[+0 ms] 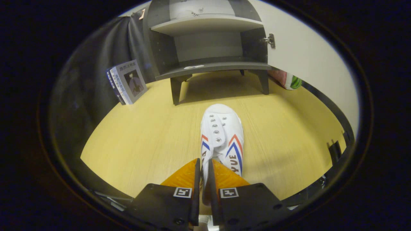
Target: Open the shoe cabinet door, grab the shoes and put them into the shoe cabinet, then close the shoe cabinet door.
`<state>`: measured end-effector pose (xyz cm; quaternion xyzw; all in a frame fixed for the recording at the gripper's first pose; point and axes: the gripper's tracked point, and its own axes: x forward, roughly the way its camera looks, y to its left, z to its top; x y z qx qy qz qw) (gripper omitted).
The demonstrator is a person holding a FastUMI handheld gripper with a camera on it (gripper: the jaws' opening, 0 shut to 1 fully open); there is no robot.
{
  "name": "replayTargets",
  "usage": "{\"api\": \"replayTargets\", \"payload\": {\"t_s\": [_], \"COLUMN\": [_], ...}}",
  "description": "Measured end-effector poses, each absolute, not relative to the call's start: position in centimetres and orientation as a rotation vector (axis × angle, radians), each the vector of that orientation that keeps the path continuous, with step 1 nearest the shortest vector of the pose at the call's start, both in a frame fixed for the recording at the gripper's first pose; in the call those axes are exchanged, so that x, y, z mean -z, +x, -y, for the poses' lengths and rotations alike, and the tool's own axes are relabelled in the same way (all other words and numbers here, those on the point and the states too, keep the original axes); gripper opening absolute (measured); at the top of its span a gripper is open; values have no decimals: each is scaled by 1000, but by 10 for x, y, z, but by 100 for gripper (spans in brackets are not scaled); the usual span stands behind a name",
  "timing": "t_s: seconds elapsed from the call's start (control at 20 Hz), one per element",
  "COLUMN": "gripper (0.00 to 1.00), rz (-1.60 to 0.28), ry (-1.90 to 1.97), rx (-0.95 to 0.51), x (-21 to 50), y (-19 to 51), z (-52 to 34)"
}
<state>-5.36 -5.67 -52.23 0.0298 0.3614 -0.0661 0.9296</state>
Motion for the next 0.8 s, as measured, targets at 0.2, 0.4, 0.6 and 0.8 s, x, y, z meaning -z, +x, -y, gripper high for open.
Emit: {"api": "replayTargets", "payload": {"t_s": [0.2,0.4,0.6,0.8], "gripper": [18,8,3,3], "rz": [-699,-681,-698,-654], "ry": [32,-46,-38,-37], "rx": [142,139,153,165], "x": [533,536,526,493], "y": [-41,-36,-34,-17], "z": [56,54,51,50]}}
